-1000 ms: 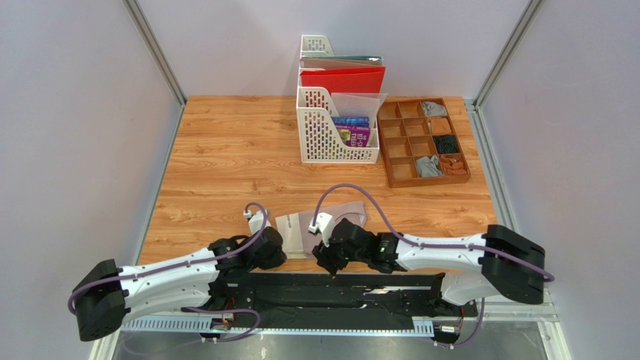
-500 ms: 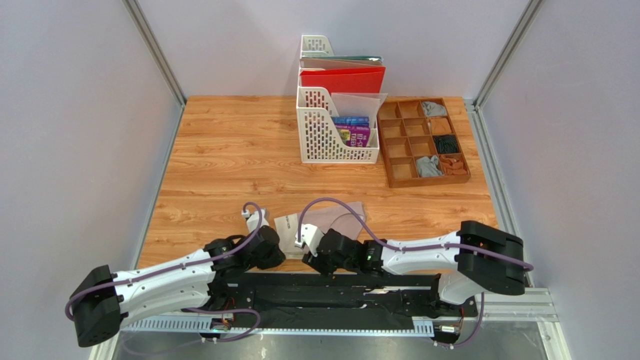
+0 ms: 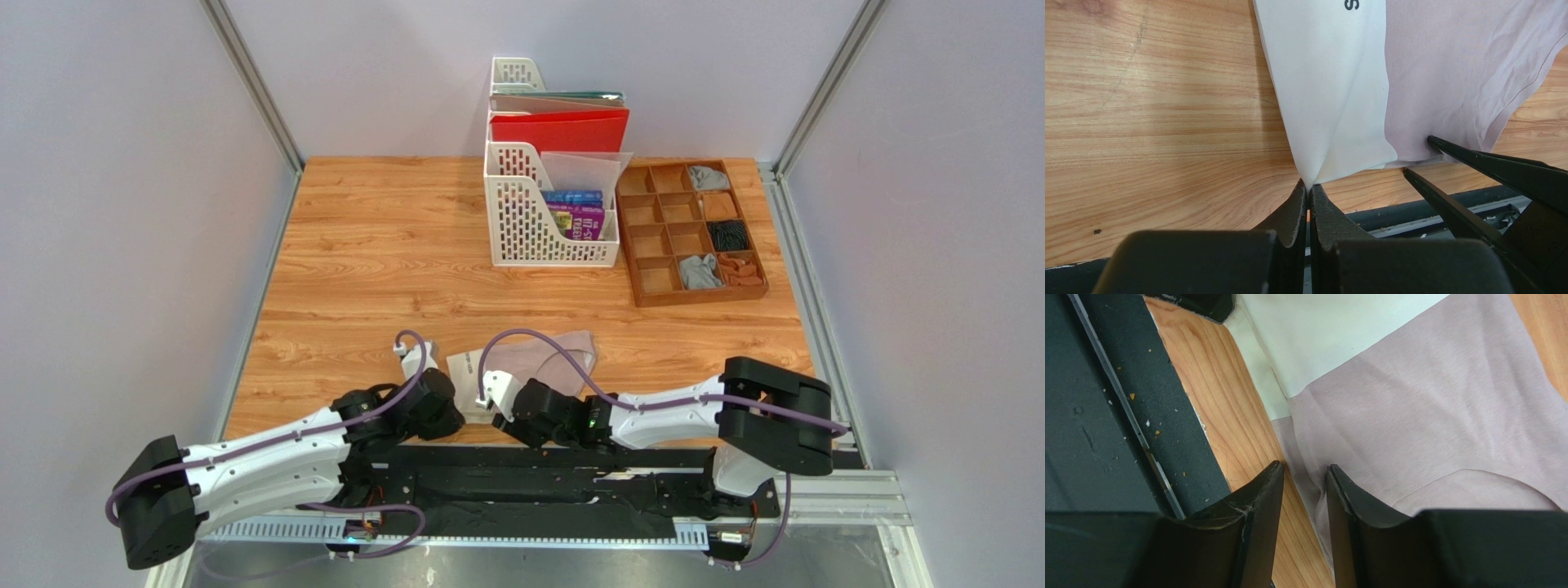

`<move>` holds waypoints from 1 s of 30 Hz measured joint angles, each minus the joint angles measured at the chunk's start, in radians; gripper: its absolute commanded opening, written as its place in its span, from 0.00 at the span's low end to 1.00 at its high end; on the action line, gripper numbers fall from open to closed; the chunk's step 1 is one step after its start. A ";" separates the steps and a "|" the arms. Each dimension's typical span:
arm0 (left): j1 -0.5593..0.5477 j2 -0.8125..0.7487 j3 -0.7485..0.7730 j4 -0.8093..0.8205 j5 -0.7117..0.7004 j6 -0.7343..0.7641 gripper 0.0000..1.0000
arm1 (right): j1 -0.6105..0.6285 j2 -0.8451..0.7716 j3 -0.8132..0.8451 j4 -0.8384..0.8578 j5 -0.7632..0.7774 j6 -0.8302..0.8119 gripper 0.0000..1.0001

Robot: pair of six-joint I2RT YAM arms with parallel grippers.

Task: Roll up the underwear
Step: Adjust the underwear at the center of the board.

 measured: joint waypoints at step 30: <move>0.021 -0.266 0.085 -0.148 -0.031 0.230 0.76 | -0.083 0.015 0.212 -0.357 -0.224 -0.003 0.00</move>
